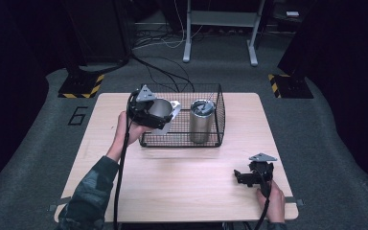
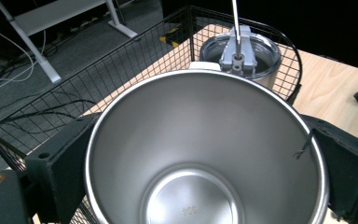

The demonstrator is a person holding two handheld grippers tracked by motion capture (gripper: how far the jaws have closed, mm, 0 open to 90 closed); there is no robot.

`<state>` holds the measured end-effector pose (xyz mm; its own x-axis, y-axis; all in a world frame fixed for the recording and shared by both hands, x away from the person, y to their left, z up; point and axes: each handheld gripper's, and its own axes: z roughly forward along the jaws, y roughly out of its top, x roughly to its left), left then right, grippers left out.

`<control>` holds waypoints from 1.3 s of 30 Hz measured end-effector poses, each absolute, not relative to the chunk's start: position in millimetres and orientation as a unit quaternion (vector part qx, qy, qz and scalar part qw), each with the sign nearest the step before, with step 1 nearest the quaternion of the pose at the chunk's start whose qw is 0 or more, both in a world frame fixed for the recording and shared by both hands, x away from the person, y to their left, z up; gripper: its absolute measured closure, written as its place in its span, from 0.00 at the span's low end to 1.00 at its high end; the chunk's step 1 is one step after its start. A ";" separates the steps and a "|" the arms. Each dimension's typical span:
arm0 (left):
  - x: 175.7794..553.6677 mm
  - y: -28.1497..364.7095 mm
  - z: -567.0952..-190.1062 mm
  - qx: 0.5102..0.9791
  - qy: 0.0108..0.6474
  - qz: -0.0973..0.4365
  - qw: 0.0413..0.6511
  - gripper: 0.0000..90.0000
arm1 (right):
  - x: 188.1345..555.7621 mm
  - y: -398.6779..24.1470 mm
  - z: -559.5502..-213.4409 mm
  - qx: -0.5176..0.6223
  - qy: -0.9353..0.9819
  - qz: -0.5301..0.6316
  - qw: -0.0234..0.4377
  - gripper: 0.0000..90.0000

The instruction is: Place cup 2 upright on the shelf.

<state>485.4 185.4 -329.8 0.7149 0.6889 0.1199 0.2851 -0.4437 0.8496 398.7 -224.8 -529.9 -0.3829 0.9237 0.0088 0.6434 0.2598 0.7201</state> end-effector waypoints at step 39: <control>555.1 165.7 -367.9 0.823 0.354 0.218 0.386 0.07 | 398.7 -224.7 -529.9 0.513 0.764 0.328 0.214 0.00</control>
